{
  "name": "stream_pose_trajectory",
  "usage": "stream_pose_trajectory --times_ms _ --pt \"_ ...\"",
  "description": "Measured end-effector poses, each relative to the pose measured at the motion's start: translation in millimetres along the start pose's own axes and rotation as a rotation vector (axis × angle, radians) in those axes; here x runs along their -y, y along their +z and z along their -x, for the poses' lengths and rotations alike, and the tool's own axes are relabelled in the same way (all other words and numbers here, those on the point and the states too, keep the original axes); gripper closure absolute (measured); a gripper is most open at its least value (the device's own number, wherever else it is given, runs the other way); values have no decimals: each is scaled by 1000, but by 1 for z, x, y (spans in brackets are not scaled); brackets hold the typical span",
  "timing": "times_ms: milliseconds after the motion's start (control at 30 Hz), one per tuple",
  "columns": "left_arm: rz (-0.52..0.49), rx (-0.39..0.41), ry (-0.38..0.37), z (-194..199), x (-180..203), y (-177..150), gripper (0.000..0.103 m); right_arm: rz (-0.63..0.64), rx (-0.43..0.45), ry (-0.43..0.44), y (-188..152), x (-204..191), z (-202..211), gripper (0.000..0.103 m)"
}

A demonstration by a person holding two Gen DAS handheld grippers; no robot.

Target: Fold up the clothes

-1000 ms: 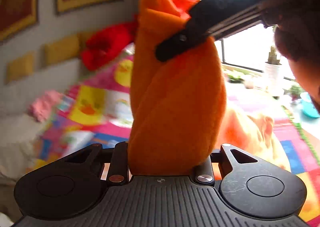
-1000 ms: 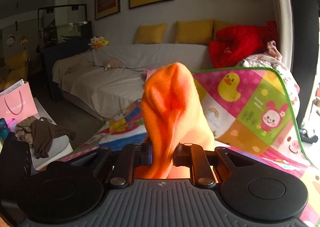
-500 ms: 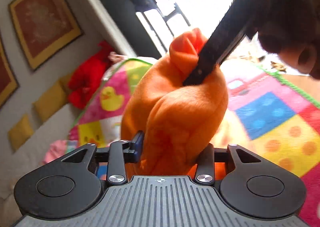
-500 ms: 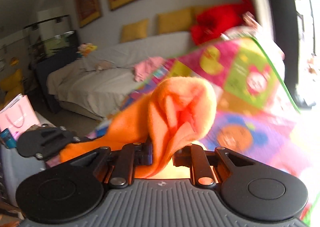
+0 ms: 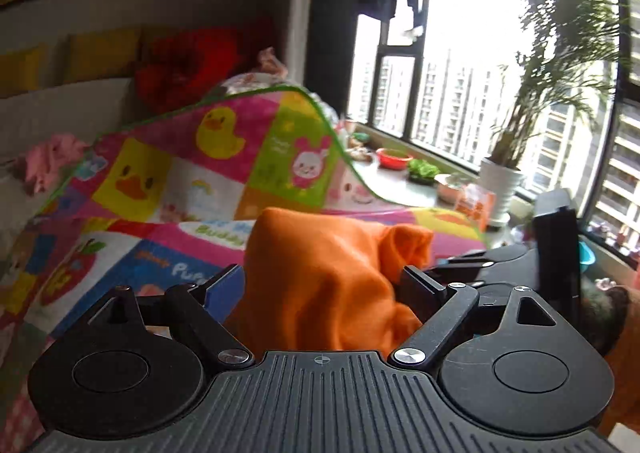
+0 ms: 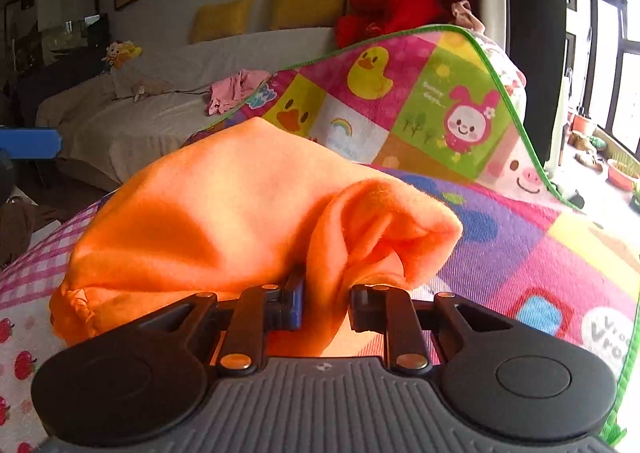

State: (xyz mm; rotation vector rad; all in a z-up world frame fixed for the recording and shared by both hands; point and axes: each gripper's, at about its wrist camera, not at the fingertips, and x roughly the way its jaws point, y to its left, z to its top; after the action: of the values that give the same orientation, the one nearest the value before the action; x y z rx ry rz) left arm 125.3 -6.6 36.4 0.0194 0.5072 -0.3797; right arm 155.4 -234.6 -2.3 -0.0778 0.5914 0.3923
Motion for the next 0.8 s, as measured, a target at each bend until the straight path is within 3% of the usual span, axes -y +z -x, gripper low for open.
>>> stream_pose_trajectory --times_ms 133,300,467,533,633,800 --pt "-9 -115 76 -33 -10 -20 12 -9 -22 -5 2 1 -11 76" --pt "-34 -106 101 -23 -6 -33 9 -57 6 -29 6 21 19 32" --pt "-26 -98 99 -20 -8 -33 8 -46 117 -80 22 31 47 16" --pt "-14 -95 100 -18 -11 -33 8 -43 106 -112 27 31 38 14" --pt "3 -91 104 -16 -20 -34 8 -27 17 -156 22 24 0 14" --pt "36 -93 146 -12 -40 -36 8 49 -59 -158 4 -4 -56 14"
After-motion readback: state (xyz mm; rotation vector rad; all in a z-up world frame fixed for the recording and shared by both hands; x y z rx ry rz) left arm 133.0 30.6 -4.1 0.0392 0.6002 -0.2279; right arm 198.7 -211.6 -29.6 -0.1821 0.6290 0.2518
